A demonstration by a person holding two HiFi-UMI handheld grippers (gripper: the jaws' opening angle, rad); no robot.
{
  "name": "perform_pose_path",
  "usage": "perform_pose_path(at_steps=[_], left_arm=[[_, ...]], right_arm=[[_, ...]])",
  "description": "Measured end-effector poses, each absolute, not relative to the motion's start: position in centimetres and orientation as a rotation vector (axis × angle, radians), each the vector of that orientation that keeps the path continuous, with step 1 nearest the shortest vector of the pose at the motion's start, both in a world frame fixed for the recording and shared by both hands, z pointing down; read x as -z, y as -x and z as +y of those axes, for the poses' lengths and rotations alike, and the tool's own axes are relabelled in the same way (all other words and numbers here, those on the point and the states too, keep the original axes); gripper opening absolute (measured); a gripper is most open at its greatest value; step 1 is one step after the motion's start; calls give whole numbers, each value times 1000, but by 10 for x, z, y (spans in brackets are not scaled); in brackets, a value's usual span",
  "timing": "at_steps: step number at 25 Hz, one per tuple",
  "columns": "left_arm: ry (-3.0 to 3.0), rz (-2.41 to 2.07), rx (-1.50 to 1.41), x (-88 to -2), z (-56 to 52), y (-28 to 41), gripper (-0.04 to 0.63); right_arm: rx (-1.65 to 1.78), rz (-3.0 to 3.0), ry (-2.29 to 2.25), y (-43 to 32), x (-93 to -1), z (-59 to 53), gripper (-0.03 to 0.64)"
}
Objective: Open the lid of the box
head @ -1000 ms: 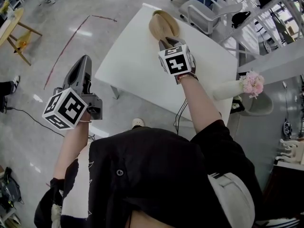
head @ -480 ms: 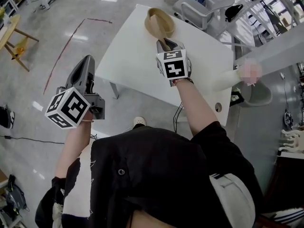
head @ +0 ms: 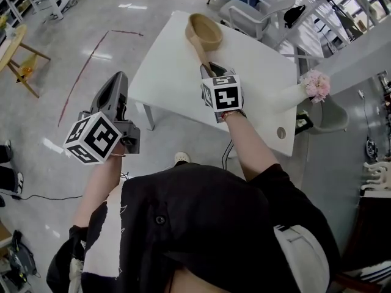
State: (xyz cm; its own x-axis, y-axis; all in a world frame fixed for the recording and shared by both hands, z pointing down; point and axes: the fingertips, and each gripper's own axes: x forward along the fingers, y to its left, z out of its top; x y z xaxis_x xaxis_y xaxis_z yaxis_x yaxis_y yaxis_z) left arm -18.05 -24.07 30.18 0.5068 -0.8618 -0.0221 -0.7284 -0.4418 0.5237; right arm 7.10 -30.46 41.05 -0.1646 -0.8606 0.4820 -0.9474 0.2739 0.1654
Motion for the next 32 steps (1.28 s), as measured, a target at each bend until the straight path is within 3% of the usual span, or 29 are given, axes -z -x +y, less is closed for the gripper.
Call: perform_pose_path(at_steps=[18, 32], left_arm=[[-2366, -1196, 379, -298, -198, 176, 9], [-2413, -1112, 384, -294, -167, 159, 9]], right_arm=[[-896, -2331, -1778, -27, -406, -217, 84], [-872, -2581, -1806, -11, -323, -171, 86]])
